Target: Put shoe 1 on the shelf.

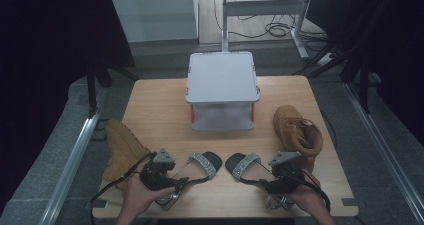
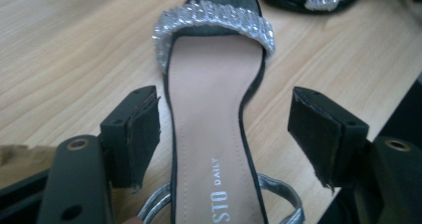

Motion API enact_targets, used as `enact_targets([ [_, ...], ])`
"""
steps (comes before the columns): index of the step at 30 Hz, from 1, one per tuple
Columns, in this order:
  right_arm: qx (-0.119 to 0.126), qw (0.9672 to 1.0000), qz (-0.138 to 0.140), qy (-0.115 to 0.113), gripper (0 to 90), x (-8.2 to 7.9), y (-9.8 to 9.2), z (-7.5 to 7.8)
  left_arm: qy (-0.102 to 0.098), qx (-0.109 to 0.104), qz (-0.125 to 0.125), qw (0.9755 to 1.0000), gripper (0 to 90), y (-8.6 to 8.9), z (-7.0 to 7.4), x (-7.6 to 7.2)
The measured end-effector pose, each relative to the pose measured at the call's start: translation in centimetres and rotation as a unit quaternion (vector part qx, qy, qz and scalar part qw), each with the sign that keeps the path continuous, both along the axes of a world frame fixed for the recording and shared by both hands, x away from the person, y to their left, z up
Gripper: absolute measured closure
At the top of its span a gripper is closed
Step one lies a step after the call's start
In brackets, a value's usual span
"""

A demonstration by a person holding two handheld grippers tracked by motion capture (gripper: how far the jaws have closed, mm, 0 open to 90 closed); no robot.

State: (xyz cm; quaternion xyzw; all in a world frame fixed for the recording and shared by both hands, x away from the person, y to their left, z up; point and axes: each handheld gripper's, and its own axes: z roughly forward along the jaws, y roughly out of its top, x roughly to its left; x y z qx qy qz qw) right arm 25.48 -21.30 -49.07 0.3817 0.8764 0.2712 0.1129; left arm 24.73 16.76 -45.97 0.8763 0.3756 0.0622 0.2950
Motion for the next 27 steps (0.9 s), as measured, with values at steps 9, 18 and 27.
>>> enact_targets([
  [9,-0.009,0.9999,0.002,0.005,31.7,0.1,0.0,0.0,0.046,0.059,-0.019,0.997,27.3,-1.5,-1.7,1.1],
  [18,-0.023,0.9995,0.006,0.019,32.3,0.3,0.2,-0.3,0.07,0.105,-0.011,0.9919,30.0,-2.0,-3.1,1.7],
  [27,-0.036,0.9984,0.012,0.041,34.7,0.6,0.5,-0.9,0.066,0.131,-0.008,0.9891,33.4,-2.4,-3.6,1.5],
])
